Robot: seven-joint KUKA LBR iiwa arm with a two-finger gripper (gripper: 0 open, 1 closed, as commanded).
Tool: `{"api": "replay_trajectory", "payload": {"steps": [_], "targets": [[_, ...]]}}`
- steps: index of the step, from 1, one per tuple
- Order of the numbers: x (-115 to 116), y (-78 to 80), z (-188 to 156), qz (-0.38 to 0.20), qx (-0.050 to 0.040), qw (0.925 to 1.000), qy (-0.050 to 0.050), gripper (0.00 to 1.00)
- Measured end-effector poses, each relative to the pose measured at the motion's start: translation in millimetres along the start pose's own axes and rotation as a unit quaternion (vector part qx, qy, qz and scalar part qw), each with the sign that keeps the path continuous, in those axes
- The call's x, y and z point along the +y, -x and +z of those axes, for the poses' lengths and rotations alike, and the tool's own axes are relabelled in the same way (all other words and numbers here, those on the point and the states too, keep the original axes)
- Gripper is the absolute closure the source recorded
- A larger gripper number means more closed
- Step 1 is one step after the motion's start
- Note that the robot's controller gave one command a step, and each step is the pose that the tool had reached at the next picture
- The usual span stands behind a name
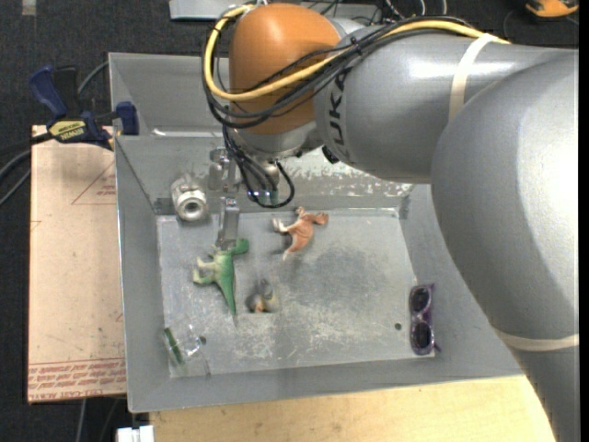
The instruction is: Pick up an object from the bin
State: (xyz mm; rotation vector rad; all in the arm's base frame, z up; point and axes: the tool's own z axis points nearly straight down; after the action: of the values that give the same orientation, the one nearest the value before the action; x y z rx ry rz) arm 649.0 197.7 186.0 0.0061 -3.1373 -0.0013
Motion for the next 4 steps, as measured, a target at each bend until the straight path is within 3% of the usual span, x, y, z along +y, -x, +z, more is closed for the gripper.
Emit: {"api": "replay_trajectory", "payload": {"steps": [1, 2, 3, 4], "targets": [[-1.5, 1.3, -5.5, 0.002, -0.0031, 1.0000, 0.000, 0.00], [-28.2, -33.4, 111.7, -0.226, 0.0006, 0.9740, 0.000, 0.00], [-24.1, -40.0, 42.0, -0.135, -0.0052, 0.9908, 0.001, 0.00], [-32.4, -47.9, 86.4, -0.201, -0.0001, 0.9795, 0.001, 0.00]]}}
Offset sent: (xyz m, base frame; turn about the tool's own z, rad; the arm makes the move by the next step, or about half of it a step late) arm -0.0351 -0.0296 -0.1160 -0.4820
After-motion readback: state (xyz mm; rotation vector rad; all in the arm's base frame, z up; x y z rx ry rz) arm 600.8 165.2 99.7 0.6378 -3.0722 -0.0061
